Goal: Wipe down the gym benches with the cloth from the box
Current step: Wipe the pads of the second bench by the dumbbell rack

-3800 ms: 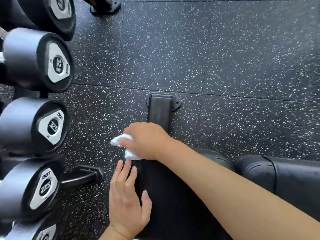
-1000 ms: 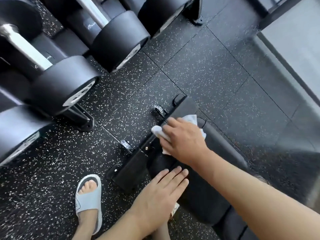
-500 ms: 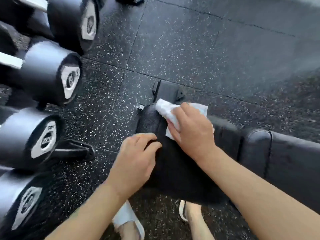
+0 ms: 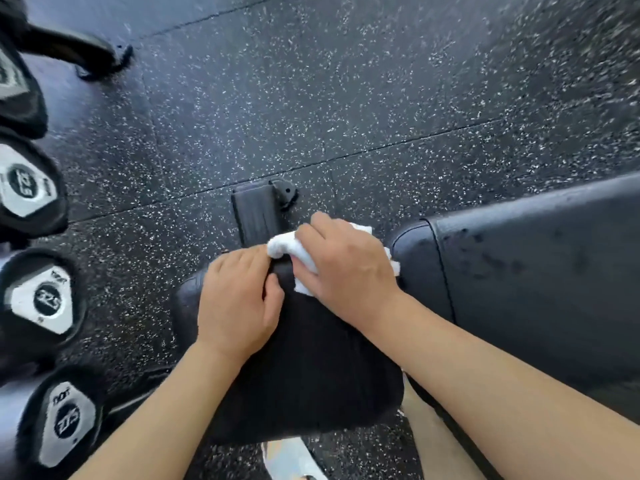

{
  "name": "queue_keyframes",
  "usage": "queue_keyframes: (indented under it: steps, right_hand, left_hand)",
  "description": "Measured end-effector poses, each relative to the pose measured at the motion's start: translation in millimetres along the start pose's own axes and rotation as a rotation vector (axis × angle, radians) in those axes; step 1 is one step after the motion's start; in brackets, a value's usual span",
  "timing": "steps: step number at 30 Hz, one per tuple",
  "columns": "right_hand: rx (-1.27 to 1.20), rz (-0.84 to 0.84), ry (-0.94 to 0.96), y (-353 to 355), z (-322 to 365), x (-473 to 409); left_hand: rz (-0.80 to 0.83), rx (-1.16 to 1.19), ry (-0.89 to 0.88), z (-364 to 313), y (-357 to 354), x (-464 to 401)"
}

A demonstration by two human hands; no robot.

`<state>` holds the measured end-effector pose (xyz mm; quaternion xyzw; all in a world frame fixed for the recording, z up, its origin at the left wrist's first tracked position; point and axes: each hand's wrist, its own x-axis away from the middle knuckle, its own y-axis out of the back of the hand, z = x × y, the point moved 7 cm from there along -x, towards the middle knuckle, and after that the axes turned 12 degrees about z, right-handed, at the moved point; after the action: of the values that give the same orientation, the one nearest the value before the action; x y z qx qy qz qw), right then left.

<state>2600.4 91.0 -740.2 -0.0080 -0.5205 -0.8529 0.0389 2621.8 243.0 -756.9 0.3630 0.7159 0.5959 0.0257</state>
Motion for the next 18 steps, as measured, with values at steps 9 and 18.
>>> queue_keyframes:
  steps: [9, 18]
  right_hand:
    - [-0.021, -0.045, -0.128, 4.8, 16.6, 87.8]
    - [0.138, -0.257, -0.475, -11.3, 37.0, 124.9]
  left_hand:
    - [0.032, 0.013, -0.019, -2.0, 1.9, -1.1]
    - [0.015, 0.008, -0.039, 0.0, -0.1, 3.1]
